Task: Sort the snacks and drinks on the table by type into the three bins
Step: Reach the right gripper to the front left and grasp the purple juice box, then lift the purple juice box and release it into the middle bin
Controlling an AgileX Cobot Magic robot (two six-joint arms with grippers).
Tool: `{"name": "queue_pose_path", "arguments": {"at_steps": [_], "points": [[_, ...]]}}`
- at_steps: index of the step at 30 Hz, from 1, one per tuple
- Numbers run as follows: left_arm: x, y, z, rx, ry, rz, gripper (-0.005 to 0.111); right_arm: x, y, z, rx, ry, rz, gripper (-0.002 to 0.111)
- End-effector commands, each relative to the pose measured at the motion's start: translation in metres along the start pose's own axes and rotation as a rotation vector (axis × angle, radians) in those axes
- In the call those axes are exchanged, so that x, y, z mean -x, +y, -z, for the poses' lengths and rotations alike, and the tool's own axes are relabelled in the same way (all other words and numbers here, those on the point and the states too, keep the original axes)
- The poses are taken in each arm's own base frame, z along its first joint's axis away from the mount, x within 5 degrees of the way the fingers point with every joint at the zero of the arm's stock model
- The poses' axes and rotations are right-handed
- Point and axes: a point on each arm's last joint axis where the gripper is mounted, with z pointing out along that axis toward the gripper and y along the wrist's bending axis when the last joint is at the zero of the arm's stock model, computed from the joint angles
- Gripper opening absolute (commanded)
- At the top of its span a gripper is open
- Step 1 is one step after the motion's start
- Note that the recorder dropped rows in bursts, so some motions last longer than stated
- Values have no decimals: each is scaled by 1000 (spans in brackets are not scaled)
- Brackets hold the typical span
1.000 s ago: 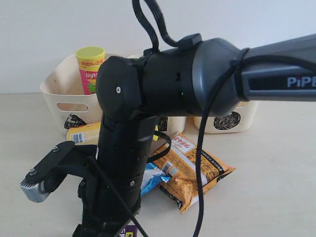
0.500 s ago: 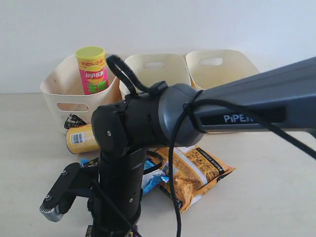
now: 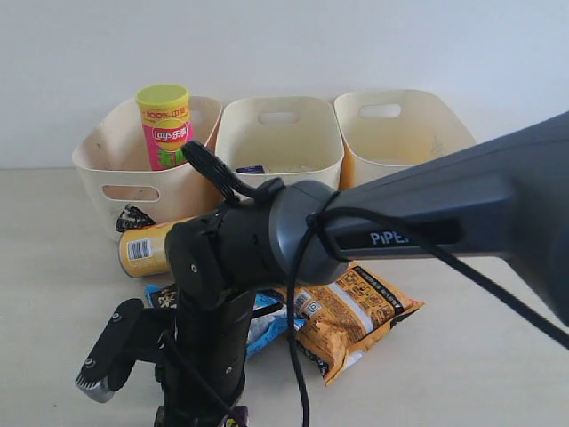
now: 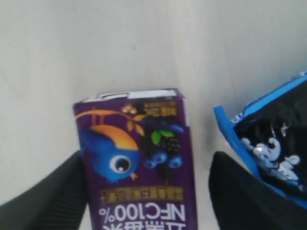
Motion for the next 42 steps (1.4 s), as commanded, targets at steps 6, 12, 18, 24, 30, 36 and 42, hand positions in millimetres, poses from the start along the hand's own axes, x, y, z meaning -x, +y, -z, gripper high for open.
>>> {"name": "queue_pose_path", "arguments": {"at_steps": [6, 12, 18, 24, 30, 36, 42], "points": [[0, 0, 0, 2, -7, 4, 4, -3, 5, 12, 33, 42, 5, 0], [0, 0, 0, 2, -7, 4, 4, -2, 13, 54, 22, 9, 23, 0], [0, 0, 0, 2, -7, 4, 4, -1, 15, 117, -154, -125, 86, 0], [0, 0, 0, 2, -7, 4, 4, -5, 0, 173, -511, -241, 33, 0], [-1, 0, 0, 2, -2, 4, 4, -15, -34, 198, -740, -355, -131, 0], [-1, 0, 0, 2, -2, 4, 4, -34, -78, 216, -752, -606, -431, 0], [-1, 0, 0, 2, -2, 4, 4, -55, -121, 232, -703, -928, -727, 0]]}}
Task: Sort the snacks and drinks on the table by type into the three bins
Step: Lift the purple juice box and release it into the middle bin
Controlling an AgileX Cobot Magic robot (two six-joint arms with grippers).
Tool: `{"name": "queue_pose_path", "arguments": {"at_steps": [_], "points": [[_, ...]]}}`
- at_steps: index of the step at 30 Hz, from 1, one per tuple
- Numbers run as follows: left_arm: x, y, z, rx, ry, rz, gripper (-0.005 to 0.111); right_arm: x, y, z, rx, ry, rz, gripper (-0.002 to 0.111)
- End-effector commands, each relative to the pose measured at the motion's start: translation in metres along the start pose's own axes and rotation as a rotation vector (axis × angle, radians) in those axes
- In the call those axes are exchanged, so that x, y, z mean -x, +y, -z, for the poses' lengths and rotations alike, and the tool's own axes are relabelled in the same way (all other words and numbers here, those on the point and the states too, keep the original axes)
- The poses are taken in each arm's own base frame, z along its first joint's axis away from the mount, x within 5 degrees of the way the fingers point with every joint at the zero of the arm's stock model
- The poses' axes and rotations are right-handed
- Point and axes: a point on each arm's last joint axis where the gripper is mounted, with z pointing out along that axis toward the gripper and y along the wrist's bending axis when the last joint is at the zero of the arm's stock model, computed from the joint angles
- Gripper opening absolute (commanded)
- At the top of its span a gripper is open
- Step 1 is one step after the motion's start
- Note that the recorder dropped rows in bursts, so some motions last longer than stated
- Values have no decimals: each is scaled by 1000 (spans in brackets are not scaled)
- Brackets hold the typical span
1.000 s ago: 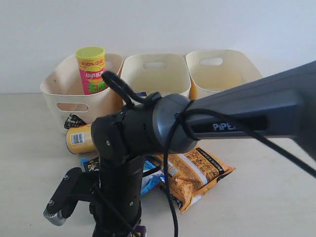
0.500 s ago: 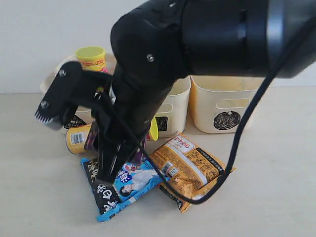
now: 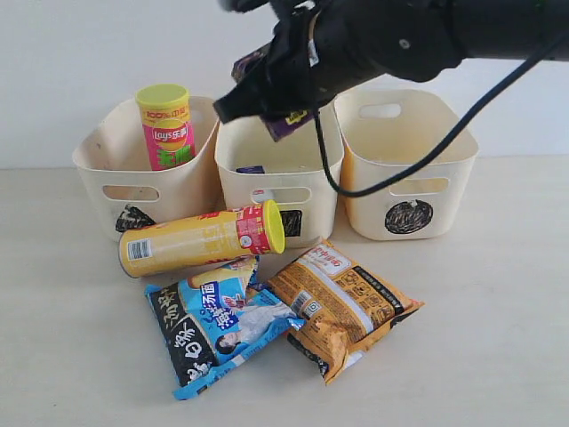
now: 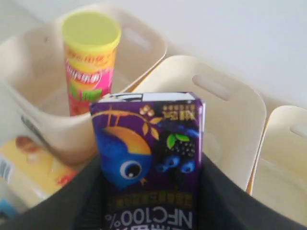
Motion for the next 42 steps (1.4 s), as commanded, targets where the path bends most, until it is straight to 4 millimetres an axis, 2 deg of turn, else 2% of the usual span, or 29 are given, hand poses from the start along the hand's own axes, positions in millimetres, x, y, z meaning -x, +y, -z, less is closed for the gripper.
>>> {"name": "queue_pose_path", "arguments": {"at_steps": [1, 4, 6, 8, 12, 17, 20, 21, 22, 23, 24, 27, 32, 37, 39, 42], "points": [[-1, 0, 0, 2, -2, 4, 4, 8, -26, -10, 12, -138, -223, 0], [-1, 0, 0, 2, -2, 4, 4, 4, -36, -26, -7, -127, -275, 0], [-1, 0, 0, 2, -2, 4, 4, 1, -43, -45, -36, -90, -293, 0], [-1, 0, 0, 2, -2, 4, 4, -2, -43, -69, -55, -53, -299, 0], [-1, 0, 0, 2, -2, 4, 4, -7, -43, -94, -81, -7, -280, 0], [0, 0, 0, 2, -7, 4, 4, -25, -40, -128, -108, 75, -281, 0], [0, 0, 0, 2, -7, 4, 4, -35, -38, -137, -106, 104, -292, 12], [0, 0, 0, 2, -7, 4, 4, -38, -37, -140, -106, 112, -291, 20], [0, 0, 0, 2, -7, 4, 4, -41, -37, -143, -107, 124, -294, 32], [0, 0, 0, 2, -7, 4, 4, -43, -37, -144, -110, 133, -297, 45], [0, 0, 0, 2, -7, 4, 4, -44, -37, -144, -110, 137, -295, 52], [0, 0, 0, 2, -7, 4, 4, -44, -37, -144, -111, 137, -292, 61], [0, 0, 0, 2, -7, 4, 4, -37, -39, -137, -116, 124, -289, 61], [0, 0, 0, 2, -7, 4, 4, -28, -45, -120, -160, 171, -281, 60], [0, 0, 0, 2, -7, 4, 4, -26, -47, -113, -173, 192, -244, 54], [0, 0, 0, 2, -7, 4, 4, -20, -52, -99, -199, 236, -191, 33]]}}
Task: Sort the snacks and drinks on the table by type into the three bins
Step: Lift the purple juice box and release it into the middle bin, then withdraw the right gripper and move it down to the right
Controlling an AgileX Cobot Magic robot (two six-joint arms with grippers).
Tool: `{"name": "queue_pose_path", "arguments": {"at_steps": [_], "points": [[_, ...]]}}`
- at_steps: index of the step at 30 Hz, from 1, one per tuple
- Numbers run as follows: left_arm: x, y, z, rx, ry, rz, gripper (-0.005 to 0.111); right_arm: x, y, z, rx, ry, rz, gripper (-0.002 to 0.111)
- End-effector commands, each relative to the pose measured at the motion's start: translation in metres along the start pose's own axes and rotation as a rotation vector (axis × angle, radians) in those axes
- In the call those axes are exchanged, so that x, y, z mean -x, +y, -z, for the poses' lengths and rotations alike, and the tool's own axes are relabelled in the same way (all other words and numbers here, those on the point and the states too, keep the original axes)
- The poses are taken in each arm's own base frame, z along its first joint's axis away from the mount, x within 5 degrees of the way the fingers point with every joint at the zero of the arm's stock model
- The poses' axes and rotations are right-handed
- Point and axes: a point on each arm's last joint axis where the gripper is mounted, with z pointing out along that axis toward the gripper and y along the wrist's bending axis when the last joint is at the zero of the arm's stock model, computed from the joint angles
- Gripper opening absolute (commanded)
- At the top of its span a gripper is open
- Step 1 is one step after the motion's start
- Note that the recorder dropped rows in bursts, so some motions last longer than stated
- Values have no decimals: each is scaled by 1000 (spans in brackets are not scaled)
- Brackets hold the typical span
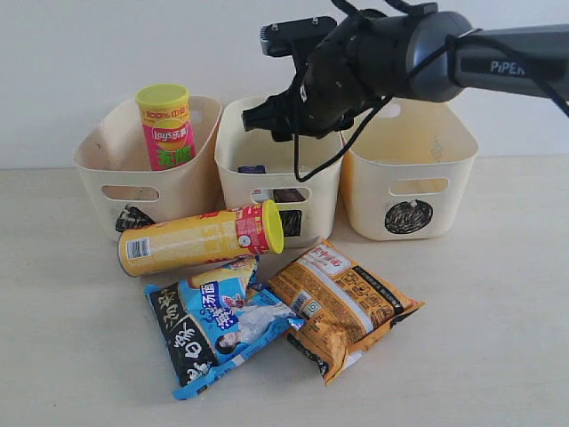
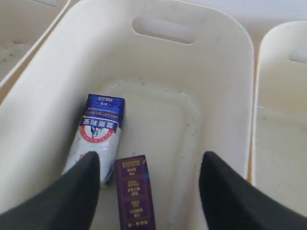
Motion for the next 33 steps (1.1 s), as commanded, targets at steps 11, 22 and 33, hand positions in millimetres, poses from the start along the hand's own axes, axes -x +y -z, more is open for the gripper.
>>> {"name": "queue_pose_path", "arguments": {"at_steps": [11, 22, 33], "points": [[-1, 0, 0, 2, -3, 4, 4, 0, -9, 79, 118, 355, 304, 0], [-1, 0, 0, 0, -4, 3, 4, -16, 15, 101, 482, 535, 361, 0], [-1, 0, 0, 0, -4, 3, 4, -57, -35, 102, 655, 626, 176, 0]]}}
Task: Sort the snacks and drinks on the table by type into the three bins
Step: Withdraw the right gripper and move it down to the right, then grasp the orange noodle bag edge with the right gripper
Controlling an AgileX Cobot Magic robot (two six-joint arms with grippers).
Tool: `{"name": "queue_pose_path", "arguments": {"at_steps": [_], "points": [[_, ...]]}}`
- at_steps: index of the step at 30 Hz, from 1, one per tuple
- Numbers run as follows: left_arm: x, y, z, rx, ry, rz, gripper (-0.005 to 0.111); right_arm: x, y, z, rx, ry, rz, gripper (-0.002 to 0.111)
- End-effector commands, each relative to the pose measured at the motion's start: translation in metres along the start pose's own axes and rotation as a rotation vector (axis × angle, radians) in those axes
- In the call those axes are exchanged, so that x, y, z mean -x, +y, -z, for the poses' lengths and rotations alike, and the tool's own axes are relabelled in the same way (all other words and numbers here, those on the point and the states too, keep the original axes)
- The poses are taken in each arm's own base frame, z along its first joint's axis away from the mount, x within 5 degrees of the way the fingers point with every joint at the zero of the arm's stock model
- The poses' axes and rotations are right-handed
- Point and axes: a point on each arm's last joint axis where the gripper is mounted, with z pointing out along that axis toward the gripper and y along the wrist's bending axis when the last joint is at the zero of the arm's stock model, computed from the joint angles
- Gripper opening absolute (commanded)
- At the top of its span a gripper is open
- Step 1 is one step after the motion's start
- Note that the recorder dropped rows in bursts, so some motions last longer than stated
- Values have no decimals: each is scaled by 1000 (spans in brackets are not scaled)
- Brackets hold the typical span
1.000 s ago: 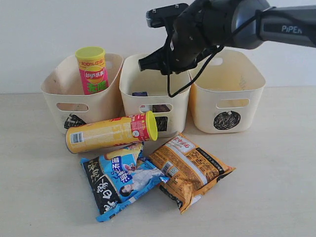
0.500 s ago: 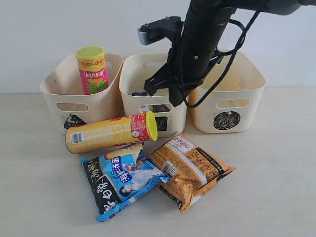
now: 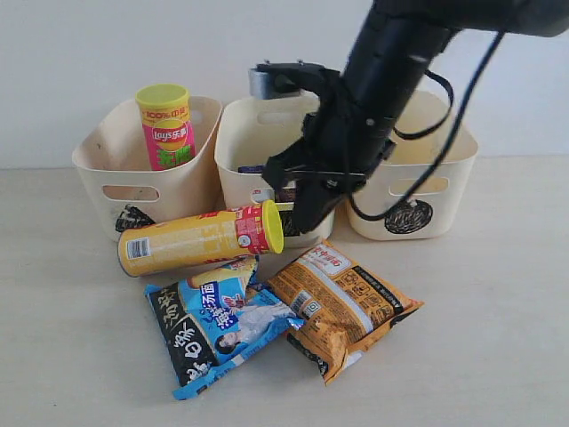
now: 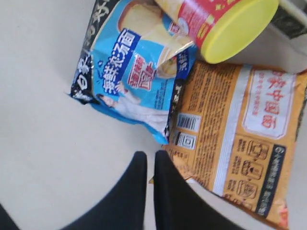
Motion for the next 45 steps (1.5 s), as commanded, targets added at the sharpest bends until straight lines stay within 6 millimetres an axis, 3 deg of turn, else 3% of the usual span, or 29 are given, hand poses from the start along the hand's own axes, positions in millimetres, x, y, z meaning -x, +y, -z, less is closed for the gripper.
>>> {"name": "queue_pose_path", "arguments": {"at_steps": [1, 6, 13, 18, 22, 27, 29, 40, 45], "points": [[-1, 0, 0, 0, -4, 3, 4, -39, -32, 5, 143, -23, -100, 0], [0, 0, 0, 1, -7, 3, 4, -74, -71, 5, 235, -80, -301, 0], [0, 0, 0, 1, -7, 3, 4, -113, -117, -3, 277, -131, -445, 0], [0, 0, 0, 1, -7, 3, 4, -130, -142, -13, 350, -155, -541, 1], [0, 0, 0, 1, -7, 3, 4, -136, -156, -31, 385, -129, -598, 20], [0, 0, 0, 1, -7, 3, 4, -143, -168, -56, 397, -90, -635, 76], [0, 0, 0, 1, -6, 3, 4, -146, -171, -65, 404, -75, -645, 92], [-1, 0, 0, 0, -2, 3, 4, -143, -179, -92, 509, -160, -711, 94], [-1, 0, 0, 0, -2, 3, 4, -133, -170, -103, 481, -151, -684, 94]]}}
